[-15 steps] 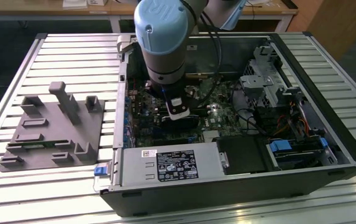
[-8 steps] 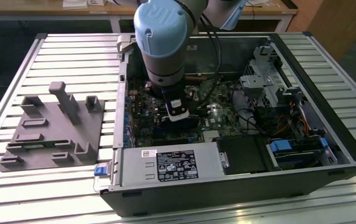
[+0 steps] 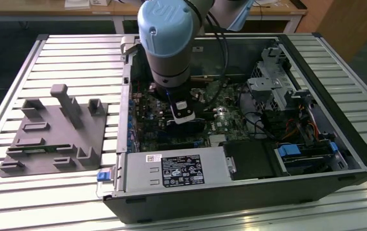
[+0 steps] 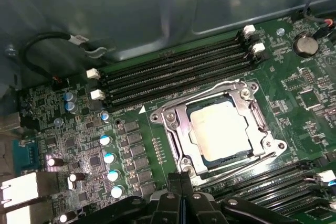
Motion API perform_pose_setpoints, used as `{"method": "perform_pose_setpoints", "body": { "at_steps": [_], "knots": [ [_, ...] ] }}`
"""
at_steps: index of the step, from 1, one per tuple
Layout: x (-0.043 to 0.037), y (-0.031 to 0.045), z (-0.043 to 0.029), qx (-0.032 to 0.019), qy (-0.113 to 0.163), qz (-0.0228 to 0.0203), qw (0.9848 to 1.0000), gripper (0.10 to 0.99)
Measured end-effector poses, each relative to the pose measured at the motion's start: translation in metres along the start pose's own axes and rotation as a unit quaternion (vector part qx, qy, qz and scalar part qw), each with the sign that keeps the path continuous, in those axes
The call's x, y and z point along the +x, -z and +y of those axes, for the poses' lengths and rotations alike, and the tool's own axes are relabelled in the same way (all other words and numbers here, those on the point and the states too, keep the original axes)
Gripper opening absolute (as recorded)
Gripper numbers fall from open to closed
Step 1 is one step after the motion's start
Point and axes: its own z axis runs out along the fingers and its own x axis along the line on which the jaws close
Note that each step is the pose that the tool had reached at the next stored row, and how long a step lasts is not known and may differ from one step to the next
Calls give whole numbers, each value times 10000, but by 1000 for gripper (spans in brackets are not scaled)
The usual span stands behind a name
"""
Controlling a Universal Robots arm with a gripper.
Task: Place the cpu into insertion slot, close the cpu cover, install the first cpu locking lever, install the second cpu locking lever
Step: 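Install the second cpu locking lever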
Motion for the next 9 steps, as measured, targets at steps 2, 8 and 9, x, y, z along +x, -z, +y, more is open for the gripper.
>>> {"method": "perform_pose_setpoints", "body": {
  "at_steps": [2, 8, 9],
  "knots": [
    [1, 63, 21, 1, 0, 0, 10000, 106],
    [-3, 217, 75, 10, 1, -2, 10000, 106],
    [-8, 227, 81, 22, 2, -6, 10000, 106]
  ]
}}
